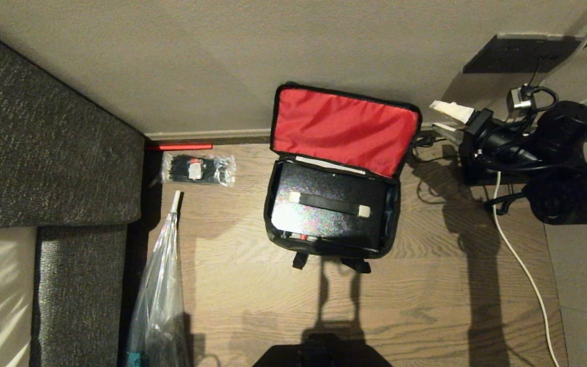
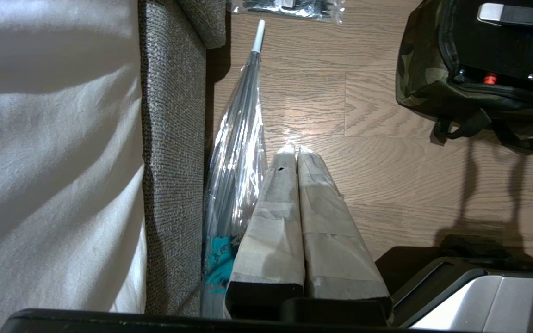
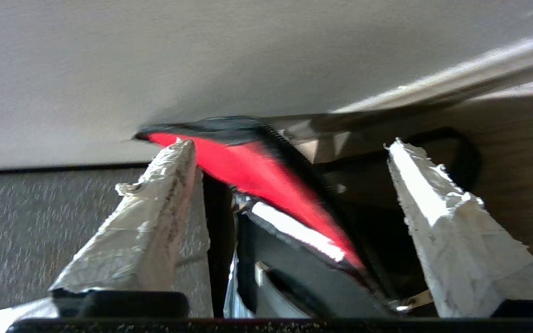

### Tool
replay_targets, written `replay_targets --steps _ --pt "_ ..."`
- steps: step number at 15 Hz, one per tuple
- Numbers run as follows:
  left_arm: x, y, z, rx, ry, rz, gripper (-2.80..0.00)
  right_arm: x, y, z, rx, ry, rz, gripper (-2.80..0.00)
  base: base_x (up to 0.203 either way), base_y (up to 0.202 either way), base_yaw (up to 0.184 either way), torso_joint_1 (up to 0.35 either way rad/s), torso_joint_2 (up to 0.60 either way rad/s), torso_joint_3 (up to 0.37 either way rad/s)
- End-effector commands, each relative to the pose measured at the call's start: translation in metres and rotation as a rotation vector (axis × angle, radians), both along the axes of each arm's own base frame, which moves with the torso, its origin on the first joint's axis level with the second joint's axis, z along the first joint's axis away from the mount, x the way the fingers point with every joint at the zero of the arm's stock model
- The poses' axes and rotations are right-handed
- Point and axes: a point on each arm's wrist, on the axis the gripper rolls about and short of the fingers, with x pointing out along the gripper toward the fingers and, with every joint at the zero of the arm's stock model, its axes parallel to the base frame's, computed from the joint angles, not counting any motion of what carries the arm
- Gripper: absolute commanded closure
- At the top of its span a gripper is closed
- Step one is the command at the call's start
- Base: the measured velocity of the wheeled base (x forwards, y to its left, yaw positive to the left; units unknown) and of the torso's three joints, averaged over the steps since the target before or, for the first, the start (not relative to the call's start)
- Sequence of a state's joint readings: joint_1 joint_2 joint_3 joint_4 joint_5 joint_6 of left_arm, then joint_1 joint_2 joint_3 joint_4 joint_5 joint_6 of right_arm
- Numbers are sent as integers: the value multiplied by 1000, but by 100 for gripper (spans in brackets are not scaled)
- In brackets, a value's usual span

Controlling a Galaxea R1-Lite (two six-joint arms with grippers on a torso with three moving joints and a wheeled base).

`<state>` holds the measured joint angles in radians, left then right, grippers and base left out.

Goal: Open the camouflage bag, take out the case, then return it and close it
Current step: Close the top of the storage box

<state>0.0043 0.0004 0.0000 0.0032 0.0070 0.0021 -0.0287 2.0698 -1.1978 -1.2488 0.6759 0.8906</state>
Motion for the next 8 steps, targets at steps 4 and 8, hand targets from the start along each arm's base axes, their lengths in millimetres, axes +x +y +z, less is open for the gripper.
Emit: replay_targets --steps 4,8 --pt "0 0 -1 0 1 1 0 11 29 -15 31 35 84 -280 0 0 0 0 0 0" --pt "0 0 -1 1 1 3 0 5 33 -3 111 72 129 -280 0 0 0 0 0 0"
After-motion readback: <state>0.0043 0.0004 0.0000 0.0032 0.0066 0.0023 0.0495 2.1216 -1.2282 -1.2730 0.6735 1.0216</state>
